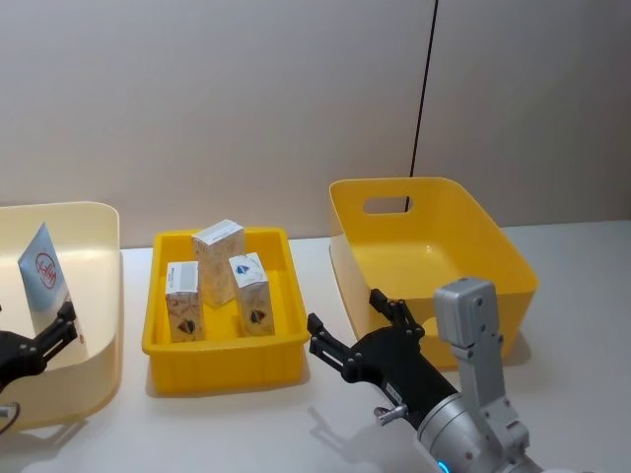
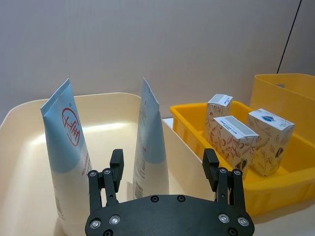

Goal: Bimanual collaborative sorting of washing and personal care products

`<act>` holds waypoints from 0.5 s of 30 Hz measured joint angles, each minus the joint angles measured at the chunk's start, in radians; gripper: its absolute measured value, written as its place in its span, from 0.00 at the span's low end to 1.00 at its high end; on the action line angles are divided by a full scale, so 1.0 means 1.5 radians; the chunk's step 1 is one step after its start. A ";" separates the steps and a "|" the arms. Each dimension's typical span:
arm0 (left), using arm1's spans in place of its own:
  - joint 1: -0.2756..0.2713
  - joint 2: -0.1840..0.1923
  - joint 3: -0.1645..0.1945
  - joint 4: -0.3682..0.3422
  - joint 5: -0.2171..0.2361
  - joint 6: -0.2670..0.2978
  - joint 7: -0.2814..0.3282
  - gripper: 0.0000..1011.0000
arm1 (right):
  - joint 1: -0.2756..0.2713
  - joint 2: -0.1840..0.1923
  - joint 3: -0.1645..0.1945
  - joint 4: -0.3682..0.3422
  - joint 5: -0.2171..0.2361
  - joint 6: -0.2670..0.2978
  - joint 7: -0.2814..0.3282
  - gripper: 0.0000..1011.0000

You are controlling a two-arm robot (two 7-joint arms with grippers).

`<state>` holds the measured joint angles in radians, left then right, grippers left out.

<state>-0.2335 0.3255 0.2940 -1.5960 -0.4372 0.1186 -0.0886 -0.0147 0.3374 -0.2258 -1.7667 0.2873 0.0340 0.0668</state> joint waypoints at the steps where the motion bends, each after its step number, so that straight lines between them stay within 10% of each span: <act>1: -0.004 -0.003 -0.002 0.006 -0.004 0.002 -0.004 0.99 | 0.000 0.000 0.000 0.000 0.000 0.000 0.000 0.99; 15: -0.058 -0.032 -0.003 0.079 -0.023 0.008 -0.040 0.99 | 0.000 0.000 0.000 0.000 0.000 0.000 0.000 0.99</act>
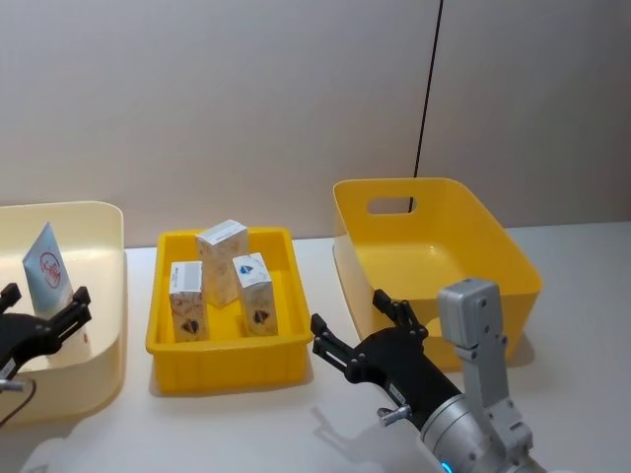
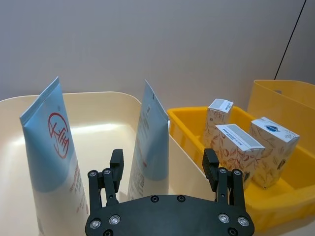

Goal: Bimanual collaborative sorting of washing and personal care products

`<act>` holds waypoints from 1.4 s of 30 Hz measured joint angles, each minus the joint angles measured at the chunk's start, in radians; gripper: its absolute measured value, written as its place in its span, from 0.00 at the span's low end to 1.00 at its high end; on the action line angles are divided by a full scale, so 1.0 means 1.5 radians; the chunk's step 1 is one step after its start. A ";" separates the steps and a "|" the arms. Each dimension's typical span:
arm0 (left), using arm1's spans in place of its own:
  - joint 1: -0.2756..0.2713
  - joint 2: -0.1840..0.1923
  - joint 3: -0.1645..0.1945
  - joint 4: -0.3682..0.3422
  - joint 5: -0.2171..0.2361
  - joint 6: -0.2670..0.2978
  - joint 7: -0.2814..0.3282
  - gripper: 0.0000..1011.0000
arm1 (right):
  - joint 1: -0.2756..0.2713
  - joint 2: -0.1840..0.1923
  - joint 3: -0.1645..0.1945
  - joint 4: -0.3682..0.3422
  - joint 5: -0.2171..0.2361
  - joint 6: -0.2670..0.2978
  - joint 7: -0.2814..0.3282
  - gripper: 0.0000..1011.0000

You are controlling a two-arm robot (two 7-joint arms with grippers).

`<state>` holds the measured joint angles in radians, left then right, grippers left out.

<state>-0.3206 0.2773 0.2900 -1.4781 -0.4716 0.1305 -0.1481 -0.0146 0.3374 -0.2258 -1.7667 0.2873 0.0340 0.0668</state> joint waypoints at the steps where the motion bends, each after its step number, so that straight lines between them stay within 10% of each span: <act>1: -0.005 -0.002 0.001 0.006 0.000 0.000 -0.001 0.99 | 0.000 0.000 0.000 0.000 0.000 0.000 0.000 0.99; 21: -0.074 -0.041 0.006 0.101 0.017 -0.014 -0.004 0.93 | 0.000 0.000 0.000 0.000 0.000 0.000 0.000 0.99; 42: -0.086 -0.049 0.005 0.120 0.022 -0.018 -0.005 0.30 | 0.000 0.000 0.000 0.000 0.000 0.000 0.000 0.99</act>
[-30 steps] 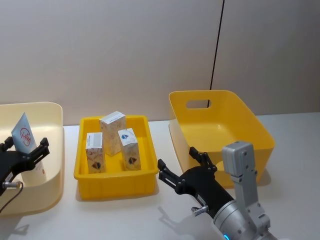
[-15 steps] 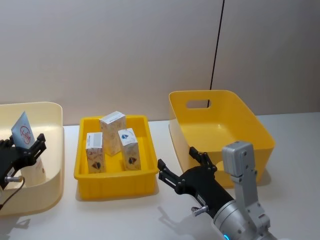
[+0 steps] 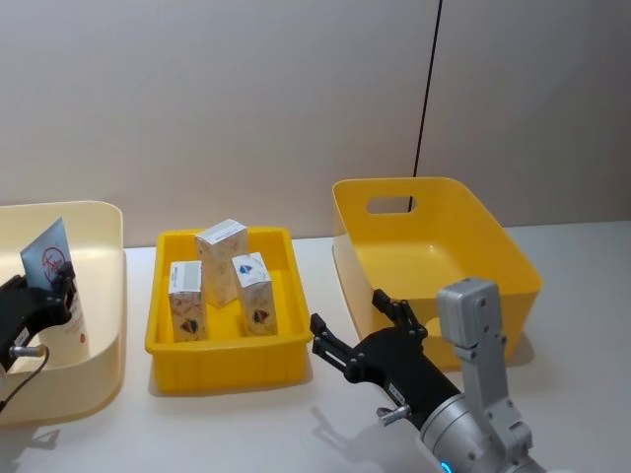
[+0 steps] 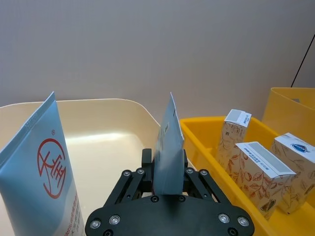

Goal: Bimanual collaborative sorting of washing and personal care products

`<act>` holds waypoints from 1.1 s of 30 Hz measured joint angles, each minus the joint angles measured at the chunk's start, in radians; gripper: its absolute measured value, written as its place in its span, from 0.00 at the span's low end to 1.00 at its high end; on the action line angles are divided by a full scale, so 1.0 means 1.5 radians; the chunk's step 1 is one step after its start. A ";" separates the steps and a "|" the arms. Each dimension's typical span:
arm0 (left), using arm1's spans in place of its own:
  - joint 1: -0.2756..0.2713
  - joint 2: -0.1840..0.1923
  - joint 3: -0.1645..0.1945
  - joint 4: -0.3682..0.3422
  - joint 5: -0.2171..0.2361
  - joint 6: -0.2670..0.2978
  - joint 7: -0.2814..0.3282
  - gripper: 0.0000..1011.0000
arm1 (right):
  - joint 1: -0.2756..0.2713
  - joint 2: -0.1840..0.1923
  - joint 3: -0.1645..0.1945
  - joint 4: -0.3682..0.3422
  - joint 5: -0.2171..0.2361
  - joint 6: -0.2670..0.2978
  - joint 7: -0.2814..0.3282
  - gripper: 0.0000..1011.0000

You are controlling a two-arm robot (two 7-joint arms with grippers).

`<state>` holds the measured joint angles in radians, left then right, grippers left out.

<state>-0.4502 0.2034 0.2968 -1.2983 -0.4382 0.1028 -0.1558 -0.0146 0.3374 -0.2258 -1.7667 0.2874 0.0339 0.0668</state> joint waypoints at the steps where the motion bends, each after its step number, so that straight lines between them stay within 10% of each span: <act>1: 0.000 0.000 0.000 0.000 0.000 -0.001 -0.001 0.28 | 0.000 0.000 0.000 0.000 0.000 0.000 0.000 0.99; 33: 0.005 0.031 -0.048 -0.083 -0.057 -0.093 -0.132 0.22 | 0.000 0.000 0.000 0.000 0.000 0.000 0.000 0.99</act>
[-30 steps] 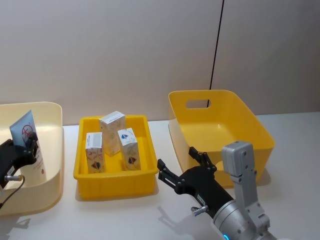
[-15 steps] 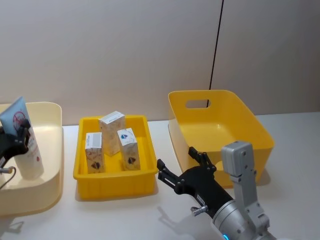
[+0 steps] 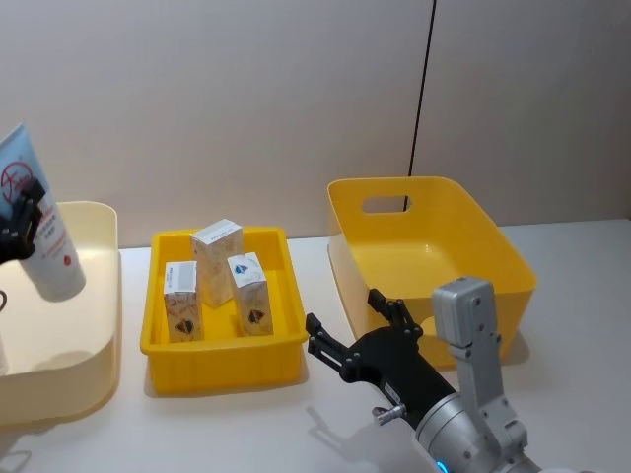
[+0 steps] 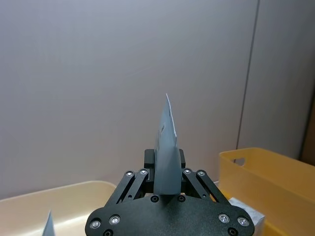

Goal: Bimanual collaborative sorting of washing and personal care products

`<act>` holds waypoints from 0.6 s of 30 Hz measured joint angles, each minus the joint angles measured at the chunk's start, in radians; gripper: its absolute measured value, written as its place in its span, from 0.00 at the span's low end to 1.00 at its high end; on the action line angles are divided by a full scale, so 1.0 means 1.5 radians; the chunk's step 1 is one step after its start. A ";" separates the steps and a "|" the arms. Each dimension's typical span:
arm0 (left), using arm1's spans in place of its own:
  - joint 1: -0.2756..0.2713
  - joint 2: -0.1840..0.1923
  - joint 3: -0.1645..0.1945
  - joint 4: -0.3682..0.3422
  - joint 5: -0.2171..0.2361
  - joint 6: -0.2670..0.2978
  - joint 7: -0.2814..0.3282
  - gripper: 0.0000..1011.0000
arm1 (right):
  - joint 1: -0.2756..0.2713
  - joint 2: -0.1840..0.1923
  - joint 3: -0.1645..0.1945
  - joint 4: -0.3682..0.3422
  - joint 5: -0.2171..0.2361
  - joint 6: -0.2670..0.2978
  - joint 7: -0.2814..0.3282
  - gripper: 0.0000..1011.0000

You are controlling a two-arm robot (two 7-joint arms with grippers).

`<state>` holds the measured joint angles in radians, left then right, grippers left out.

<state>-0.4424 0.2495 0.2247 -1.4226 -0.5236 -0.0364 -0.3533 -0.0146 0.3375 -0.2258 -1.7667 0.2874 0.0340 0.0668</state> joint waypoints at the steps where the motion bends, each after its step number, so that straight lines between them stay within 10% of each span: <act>1: -0.001 0.001 0.000 -0.002 -0.003 -0.001 -0.005 0.22 | 0.000 0.000 0.000 0.000 0.000 0.000 0.000 0.99; 18: -0.018 0.008 0.025 -0.023 -0.082 0.004 -0.131 0.22 | 0.000 0.000 0.000 0.000 0.000 0.000 0.000 0.99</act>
<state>-0.4694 0.2620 0.2619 -1.4573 -0.6463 -0.0311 -0.5492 -0.0146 0.3374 -0.2258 -1.7667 0.2874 0.0340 0.0668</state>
